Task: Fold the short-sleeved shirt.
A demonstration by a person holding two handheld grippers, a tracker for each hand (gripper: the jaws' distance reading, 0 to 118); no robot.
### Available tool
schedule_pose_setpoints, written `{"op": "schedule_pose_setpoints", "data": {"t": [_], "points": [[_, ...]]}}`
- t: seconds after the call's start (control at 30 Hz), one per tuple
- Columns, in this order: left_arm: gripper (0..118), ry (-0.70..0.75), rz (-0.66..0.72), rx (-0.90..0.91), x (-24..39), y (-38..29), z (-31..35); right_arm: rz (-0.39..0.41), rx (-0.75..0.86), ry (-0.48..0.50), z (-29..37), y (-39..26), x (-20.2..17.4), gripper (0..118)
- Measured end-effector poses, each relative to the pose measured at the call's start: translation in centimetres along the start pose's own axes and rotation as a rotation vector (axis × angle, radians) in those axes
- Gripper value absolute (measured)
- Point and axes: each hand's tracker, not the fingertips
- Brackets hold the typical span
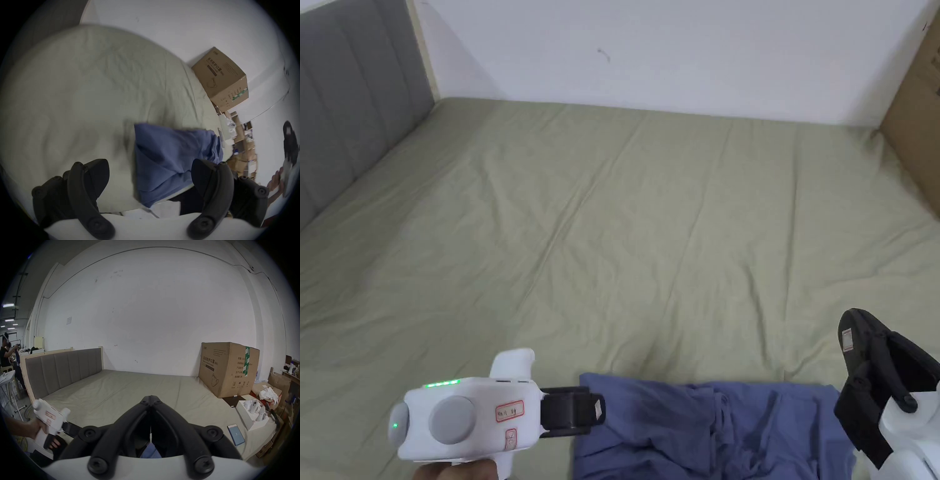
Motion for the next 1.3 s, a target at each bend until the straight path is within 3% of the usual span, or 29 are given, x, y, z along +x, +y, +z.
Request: {"op": "schedule_pose_setpoints", "data": {"t": [0.07,0.1,0.27,0.33,0.37,0.43,0.47,0.83,0.9,1.17,1.3], "points": [[107,-0.032,0.054,-0.043,0.0,-0.1,-1.6,-0.003,-0.005,-0.002,-0.1,-0.1,0.2,0],[106,-0.007,0.019,-0.038,0.1,0.0,-2.3,-0.005,-0.011,0.001,-0.2,-0.1,0.4,0],[82,-0.036,0.045,-0.098,1.4,0.3,-4.8,-0.034,-0.035,0.005,-0.6,-0.7,0.9,0],[80,0.005,0.007,-0.109,2.1,0.4,-5.6,-0.044,-0.045,0.007,-0.7,-0.9,1.1,0],[69,0.05,-0.039,-0.122,2.2,0.5,-5.9,-0.049,-0.048,0.005,-0.7,-1.0,1.1,0],[32,0.07,-0.052,-0.127,2.2,0.5,-5.5,-0.049,-0.054,0.007,-0.7,-1.0,1.3,0],[23,0.01,-0.035,-0.12,1.9,0.6,-5.1,-0.042,-0.057,0.003,-0.7,-0.6,0.9,0],[21,-0.039,0.007,-0.097,-1.6,4.3,0.0,-0.041,-0.06,-0.005,-1.0,-0.1,1.2,0],[21,0.073,-0.066,-0.069,-3.3,5.5,2.1,-0.041,-0.063,0.007,-1.1,-0.2,1.2,0],[21,0.312,-0.039,-0.021,-9.5,7.7,9.6,-0.041,-0.084,0.021,-2.2,-1.0,0.2,0],[21,0.293,-0.03,-0.004,-8.6,7.6,10.2,-0.048,-0.098,0.028,-2.8,-1.4,-0.4,0]]}}
